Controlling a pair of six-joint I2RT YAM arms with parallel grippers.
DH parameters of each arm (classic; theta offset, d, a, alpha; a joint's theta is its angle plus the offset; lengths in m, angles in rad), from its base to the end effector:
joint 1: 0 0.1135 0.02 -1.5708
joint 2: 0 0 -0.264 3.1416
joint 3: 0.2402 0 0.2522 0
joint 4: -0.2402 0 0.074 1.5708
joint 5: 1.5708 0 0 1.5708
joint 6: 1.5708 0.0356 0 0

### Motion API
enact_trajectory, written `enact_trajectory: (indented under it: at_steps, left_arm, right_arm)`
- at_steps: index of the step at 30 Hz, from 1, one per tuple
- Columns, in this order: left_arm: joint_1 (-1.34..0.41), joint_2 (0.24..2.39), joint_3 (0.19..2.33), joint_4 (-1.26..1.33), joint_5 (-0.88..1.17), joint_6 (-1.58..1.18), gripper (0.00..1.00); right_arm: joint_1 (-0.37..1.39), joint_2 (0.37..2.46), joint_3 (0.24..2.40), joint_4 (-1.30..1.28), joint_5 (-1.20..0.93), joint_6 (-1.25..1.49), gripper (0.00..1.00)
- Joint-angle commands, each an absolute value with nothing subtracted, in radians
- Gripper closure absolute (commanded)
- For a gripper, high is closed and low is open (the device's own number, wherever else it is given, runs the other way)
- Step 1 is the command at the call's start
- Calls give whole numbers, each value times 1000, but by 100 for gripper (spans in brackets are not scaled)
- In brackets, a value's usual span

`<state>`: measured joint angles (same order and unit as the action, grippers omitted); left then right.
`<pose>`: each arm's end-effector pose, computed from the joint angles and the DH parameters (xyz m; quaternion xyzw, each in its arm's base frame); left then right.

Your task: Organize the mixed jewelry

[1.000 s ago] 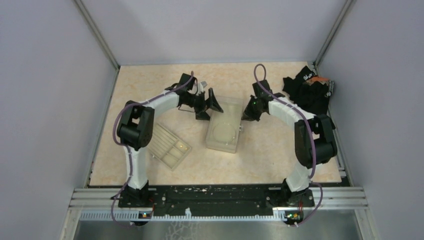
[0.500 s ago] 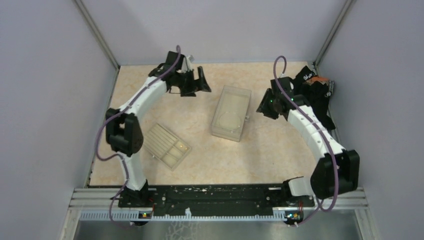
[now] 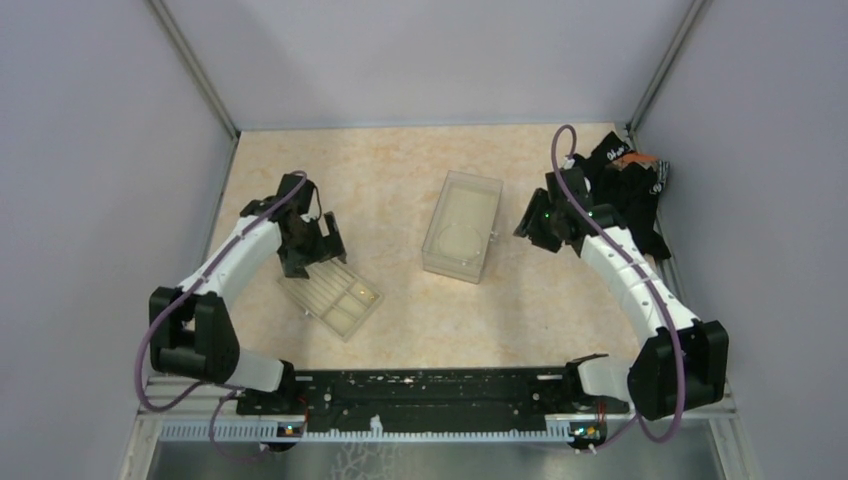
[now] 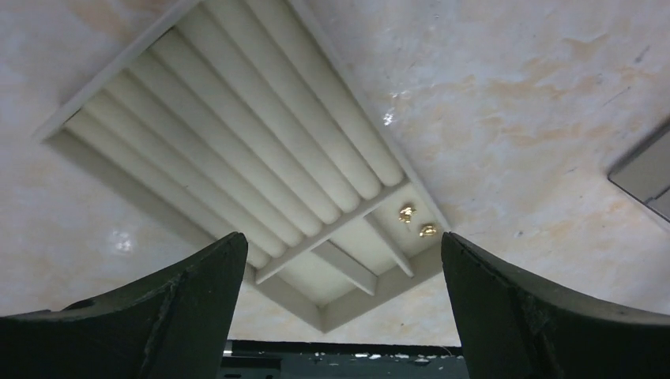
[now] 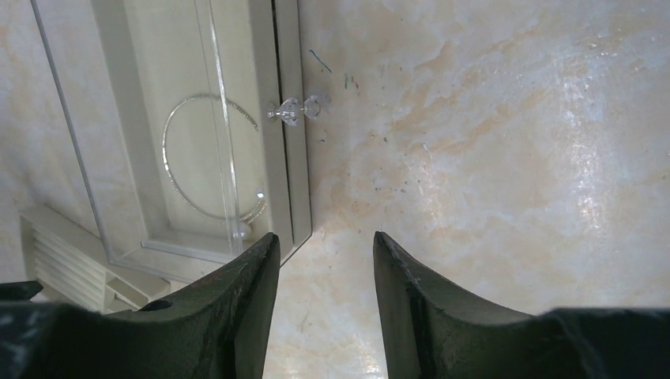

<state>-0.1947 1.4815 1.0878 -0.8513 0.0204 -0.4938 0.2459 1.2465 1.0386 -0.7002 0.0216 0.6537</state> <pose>0.2753 -0.0550 0.2341 -0.1454 0.9759 -0.0642 0.1493 0.2479 0.0614 0.2855 0.1949 0.9252 0.1322 0.2974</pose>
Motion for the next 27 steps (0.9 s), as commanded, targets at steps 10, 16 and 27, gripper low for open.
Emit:
enact_trajectory:
  at_steps: [10, 16, 27]
  left_arm:
    - [-18, 1316, 955, -978, -209, -730, 15]
    - [26, 1331, 861, -897, -148, -752, 38]
    - [27, 1309, 763, -840, -98, -821, 64]
  right_arm:
    - [242, 1310, 1038, -623, -76, 618, 55]
    - [244, 1326, 1035, -620, -89, 609, 56]
    - [244, 1361, 1051, -620, -96, 602, 57]
